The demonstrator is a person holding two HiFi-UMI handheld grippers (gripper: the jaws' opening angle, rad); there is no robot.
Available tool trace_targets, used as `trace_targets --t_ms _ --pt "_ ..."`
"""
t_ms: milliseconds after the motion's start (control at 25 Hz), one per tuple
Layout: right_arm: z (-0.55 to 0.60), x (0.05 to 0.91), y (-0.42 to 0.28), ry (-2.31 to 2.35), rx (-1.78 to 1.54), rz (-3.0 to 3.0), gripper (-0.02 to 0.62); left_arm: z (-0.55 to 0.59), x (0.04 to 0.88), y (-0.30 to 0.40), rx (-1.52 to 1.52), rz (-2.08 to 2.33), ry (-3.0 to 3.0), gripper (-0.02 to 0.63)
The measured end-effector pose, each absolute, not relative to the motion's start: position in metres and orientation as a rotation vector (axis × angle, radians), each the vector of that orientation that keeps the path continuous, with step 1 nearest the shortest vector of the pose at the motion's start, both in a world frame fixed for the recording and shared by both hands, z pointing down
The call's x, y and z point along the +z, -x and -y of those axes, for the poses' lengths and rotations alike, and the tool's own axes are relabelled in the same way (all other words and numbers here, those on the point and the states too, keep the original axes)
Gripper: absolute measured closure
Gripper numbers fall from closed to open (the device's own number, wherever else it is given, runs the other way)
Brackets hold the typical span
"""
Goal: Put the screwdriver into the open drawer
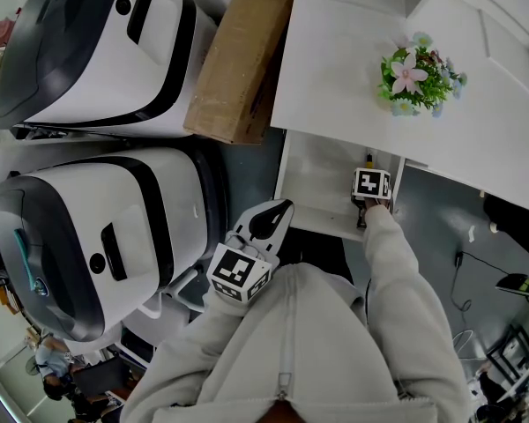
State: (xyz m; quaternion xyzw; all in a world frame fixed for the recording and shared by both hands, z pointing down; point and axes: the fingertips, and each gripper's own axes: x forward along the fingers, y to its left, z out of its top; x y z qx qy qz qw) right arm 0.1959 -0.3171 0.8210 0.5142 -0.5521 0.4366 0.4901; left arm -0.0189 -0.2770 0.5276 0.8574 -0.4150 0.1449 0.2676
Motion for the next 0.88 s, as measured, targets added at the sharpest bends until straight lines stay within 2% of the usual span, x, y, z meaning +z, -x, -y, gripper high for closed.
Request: trace_targets --t_ms 440,880 --pt "0.326 0.812 -0.202 -1.271 1.061 1.370 0.397 0.278 0.521 0.016 0.359 1.105 -2.340 0.589" --pt "0.328 0.787 -0.193 -1.268 1.067 1.444 0.383 0.285 0.509 0.010 0.335 1.070 -2.400 0.589"
